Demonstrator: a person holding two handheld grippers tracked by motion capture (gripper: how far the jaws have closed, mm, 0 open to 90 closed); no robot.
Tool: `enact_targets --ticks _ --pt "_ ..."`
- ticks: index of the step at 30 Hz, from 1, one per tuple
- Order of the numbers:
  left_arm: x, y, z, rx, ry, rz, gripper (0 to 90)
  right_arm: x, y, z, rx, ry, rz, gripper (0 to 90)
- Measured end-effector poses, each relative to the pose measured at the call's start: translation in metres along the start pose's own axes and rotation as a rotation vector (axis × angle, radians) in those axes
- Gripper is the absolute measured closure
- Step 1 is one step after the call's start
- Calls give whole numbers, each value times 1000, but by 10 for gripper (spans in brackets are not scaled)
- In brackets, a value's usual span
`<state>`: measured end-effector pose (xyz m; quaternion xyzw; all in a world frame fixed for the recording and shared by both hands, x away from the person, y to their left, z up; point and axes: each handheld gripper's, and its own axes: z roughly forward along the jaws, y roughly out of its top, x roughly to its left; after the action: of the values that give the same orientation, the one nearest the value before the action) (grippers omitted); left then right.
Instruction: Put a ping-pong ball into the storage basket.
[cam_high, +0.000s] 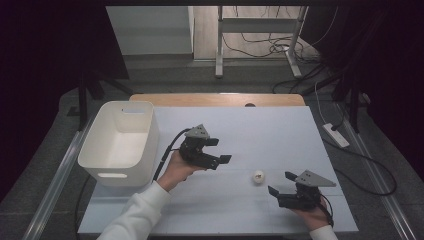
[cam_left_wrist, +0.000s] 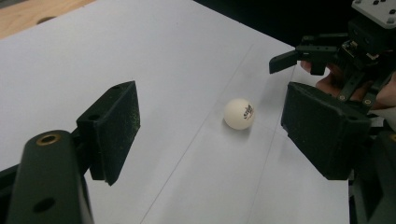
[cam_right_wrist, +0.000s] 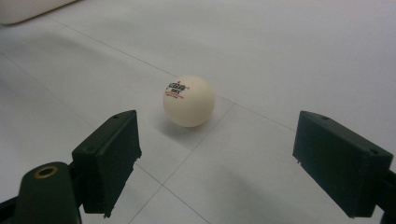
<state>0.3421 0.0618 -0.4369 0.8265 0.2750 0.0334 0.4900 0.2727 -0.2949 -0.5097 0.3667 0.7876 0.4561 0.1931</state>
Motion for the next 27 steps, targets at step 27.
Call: enact_targets --ticks 27 --pt "-7 -4 35 73 -32 16 201 1 1 2 8 1 -5 143"
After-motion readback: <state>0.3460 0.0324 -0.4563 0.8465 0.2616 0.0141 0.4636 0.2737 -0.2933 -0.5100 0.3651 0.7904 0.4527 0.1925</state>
